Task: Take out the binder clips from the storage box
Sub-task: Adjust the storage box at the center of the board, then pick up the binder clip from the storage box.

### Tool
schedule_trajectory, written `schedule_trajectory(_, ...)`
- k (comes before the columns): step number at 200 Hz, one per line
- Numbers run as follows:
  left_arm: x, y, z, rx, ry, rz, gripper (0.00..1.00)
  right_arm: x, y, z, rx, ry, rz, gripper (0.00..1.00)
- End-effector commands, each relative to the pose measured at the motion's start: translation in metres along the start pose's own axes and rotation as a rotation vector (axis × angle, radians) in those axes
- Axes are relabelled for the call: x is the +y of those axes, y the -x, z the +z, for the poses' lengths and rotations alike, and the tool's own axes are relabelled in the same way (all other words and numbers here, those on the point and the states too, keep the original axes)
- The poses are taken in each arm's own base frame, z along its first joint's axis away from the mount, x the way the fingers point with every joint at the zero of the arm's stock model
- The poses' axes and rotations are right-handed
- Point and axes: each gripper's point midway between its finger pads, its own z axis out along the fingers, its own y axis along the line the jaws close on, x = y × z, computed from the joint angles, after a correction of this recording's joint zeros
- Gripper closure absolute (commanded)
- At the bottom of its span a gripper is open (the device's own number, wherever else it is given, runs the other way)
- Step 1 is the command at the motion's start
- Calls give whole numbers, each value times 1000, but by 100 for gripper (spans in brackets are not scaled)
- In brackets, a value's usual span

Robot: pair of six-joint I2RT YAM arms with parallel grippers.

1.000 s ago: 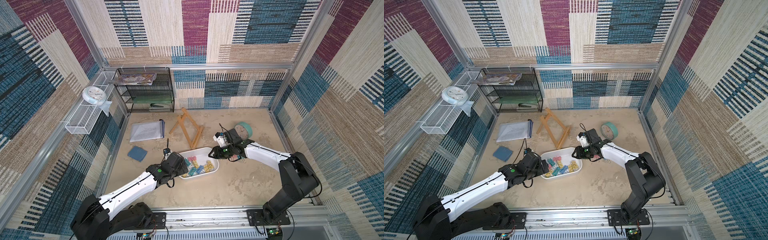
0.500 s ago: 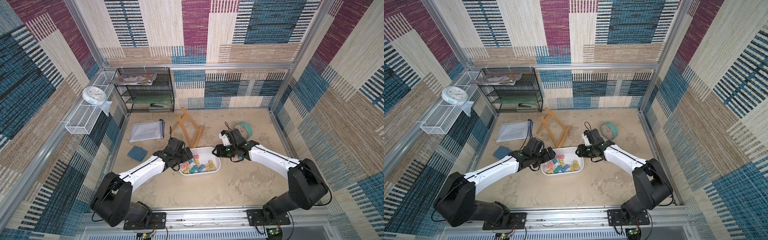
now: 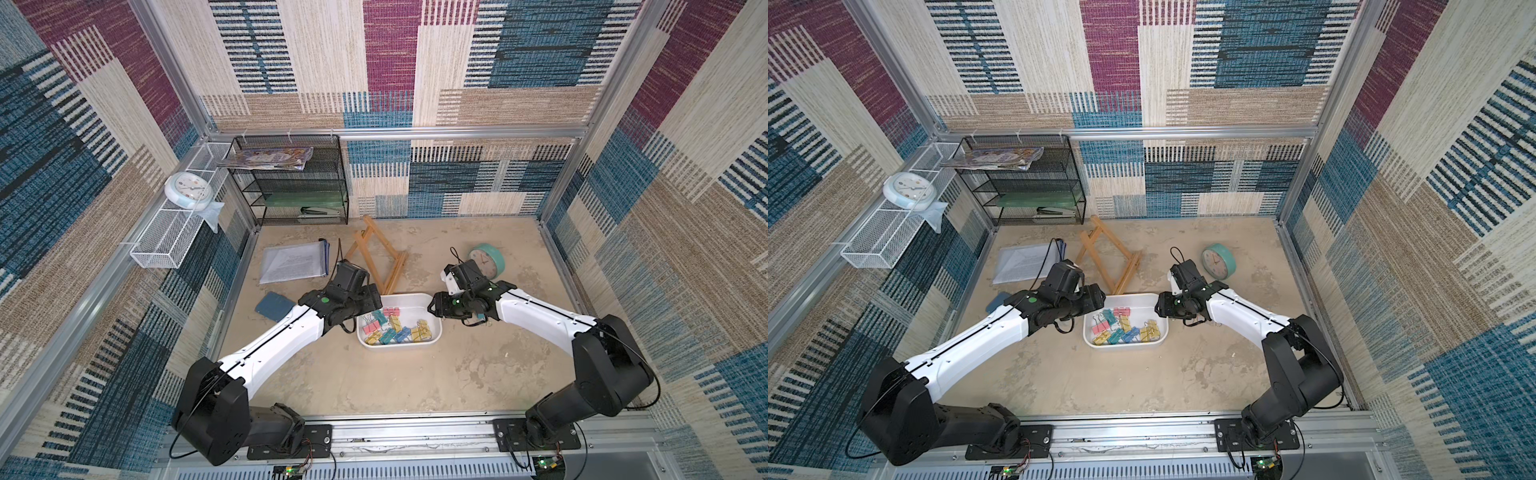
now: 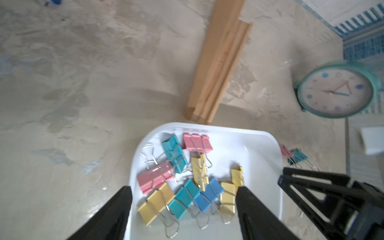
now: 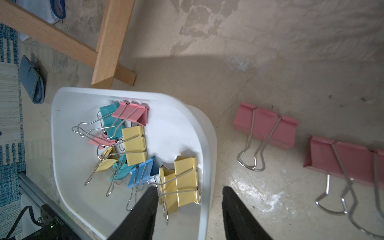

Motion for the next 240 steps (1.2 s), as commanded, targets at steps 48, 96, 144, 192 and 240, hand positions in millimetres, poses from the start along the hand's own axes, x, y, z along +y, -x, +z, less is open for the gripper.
schedule_trajectory(48, -83, -67, 50, 252, -66, 121, 59, -14, 5, -9, -78, 52, 87, 45)
schedule_trajectory(96, -89, -82, 78, 324, -31, 85, 78, -6, 0, -10, -72, 116, 77, 45)
schedule_trajectory(144, -72, -92, 91, 356, 48, 83, 77, -4, -3, -9, -68, 139, 79, 45)
schedule_trajectory(192, -79, -102, 98, 403, 27, 93, 78, -4, -2, -10, -70, 137, 76, 45)
schedule_trajectory(240, -82, -106, 100, 415, 9, 80, 96, -6, -4, -10, -69, 133, 82, 45)
